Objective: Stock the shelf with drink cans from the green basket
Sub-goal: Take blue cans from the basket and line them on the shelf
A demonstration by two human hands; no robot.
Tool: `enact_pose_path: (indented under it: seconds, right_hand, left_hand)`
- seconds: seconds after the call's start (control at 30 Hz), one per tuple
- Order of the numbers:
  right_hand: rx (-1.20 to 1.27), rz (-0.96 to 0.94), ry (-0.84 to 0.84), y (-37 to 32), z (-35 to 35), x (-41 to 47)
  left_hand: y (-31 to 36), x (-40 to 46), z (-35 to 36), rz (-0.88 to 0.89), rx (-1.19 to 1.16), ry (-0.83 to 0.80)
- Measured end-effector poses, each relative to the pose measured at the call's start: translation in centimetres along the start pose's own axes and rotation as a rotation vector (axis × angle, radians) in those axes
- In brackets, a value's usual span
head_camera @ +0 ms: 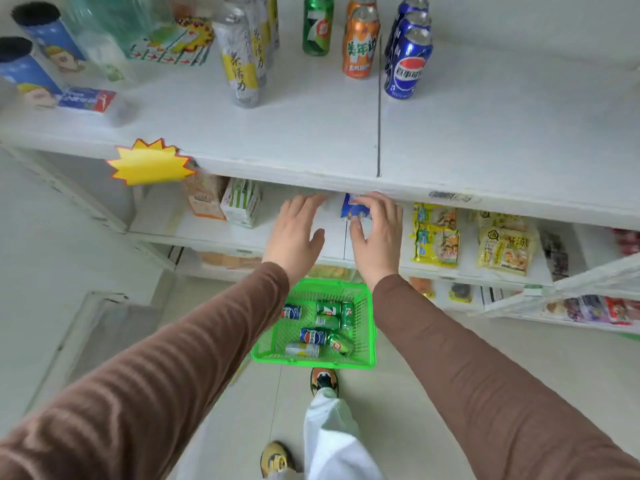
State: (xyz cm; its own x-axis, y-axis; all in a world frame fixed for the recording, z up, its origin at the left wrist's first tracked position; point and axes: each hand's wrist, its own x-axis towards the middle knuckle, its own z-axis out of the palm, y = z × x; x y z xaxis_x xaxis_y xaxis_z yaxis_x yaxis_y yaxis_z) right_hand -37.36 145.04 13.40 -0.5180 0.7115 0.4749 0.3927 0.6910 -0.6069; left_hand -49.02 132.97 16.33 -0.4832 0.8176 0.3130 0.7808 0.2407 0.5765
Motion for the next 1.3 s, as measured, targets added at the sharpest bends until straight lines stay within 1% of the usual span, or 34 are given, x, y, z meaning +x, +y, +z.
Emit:
enact_pose_path:
  seconds: [0.13,0.3,0.5,0.63,0.73,0.97,1.13,1.3]
  right_hand:
    - [0.001,0.085,-0.131,0.6,2.8,-7.4]
    - [-0.005,0.194,-0.314,3.3,7.4,-14.4]
    - [-0.054,0.273,-0.608,9.8,15.8,-21.4]
    - [-0.108,0.324,-0.736,14.9,22.4,-25.1]
    - [-0.125,0.344,-0.824,18.8,27.6,-27.3]
    - [-0.195,0.301,-0.965,26.9,40.3,-30.3]
    - [-0.283,0.269,-1.029,31.5,48.2,-31.3]
    - [-0.413,0.12,-1.098,35.0,54.2,-32.2]
  left_hand:
    - [-3.7,-7.5,1.5,-0.057,0.035,-0.096]
    - [-8.9,-14.6,5.9,-0.235,0.041,-0.22]
    - [-15.6,-21.5,15.0,-0.463,0.025,-0.379]
    - [-20.2,-24.6,21.6,-0.593,-0.007,-0.417]
    - [-23.9,-25.9,26.5,-0.666,-0.013,-0.416]
    - [-32.6,-26.5,36.5,-0.708,0.008,-0.451]
    - [-38.0,-26.1,42.2,-0.725,0.051,-0.498]
    - [-42.1,-26.2,46.5,-0.721,0.099,-0.539]
